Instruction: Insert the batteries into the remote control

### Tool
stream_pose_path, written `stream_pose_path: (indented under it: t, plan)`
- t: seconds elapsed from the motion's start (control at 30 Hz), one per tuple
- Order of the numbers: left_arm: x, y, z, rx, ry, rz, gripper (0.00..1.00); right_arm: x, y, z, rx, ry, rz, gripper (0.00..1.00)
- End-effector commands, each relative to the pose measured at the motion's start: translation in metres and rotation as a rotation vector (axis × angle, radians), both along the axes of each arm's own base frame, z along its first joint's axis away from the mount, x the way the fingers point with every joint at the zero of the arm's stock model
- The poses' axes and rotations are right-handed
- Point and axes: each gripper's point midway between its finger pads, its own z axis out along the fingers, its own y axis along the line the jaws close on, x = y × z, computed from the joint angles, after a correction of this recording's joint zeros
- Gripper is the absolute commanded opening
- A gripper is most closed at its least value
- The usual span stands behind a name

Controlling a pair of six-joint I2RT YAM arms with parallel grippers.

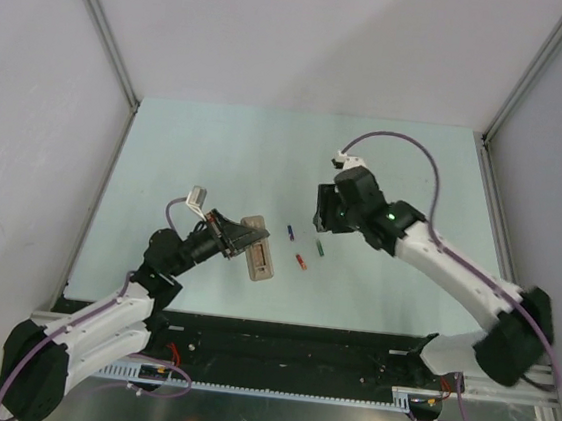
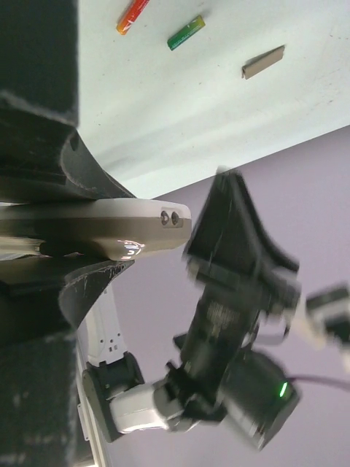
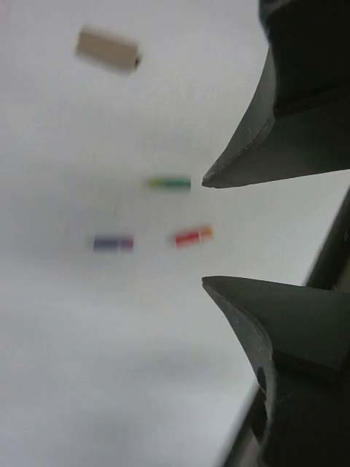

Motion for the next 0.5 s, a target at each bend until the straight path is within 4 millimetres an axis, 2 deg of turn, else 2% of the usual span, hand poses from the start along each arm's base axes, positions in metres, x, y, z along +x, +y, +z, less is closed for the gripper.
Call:
stream_pose_path:
  t: [0.0, 0.03, 0.1, 0.13, 0.2, 0.23, 0.3, 0.37, 0.4, 0.47]
  plan:
    - [0.005, -0.002, 0.026, -0.013, -0.089, -0.008, 0.0, -0.052, 0.034, 0.054, 0.282, -0.008, 0.17, 0.57]
    - [0.006, -0.003, 0.029, -0.011, -0.096, -0.008, 0.0, -0.06, 0.041, 0.077, 0.385, -0.046, 0.219, 0.57]
    - [0.007, -0.005, 0.04, -0.016, -0.121, -0.016, 0.0, -0.082, 0.057, 0.086, 0.523, 0.004, 0.312, 0.62]
    - [0.007, -0.006, 0.043, -0.017, -0.129, -0.018, 0.0, -0.089, 0.06, 0.088, 0.559, 0.015, 0.336, 0.7]
    - [0.008, -0.007, 0.056, -0.026, -0.161, -0.026, 0.0, -0.1, 0.068, 0.103, 0.653, 0.026, 0.382, 0.79]
    - [0.009, -0.008, 0.063, -0.029, -0.174, -0.025, 0.0, -0.105, 0.07, 0.099, 0.664, 0.039, 0.395, 0.85]
    - [0.007, -0.009, 0.069, -0.032, -0.191, -0.035, 0.0, -0.107, 0.074, 0.104, 0.698, 0.031, 0.41, 0.89]
    - [0.006, -0.01, 0.077, -0.037, -0.211, -0.042, 0.0, -0.113, 0.078, 0.101, 0.715, 0.038, 0.432, 0.9]
    - [0.005, -0.01, 0.078, -0.038, -0.217, -0.044, 0.0, -0.113, 0.083, 0.11, 0.754, 0.025, 0.446, 0.91]
    - [0.005, -0.01, 0.079, -0.038, -0.218, -0.047, 0.0, -0.118, 0.087, 0.109, 0.776, 0.035, 0.467, 0.9]
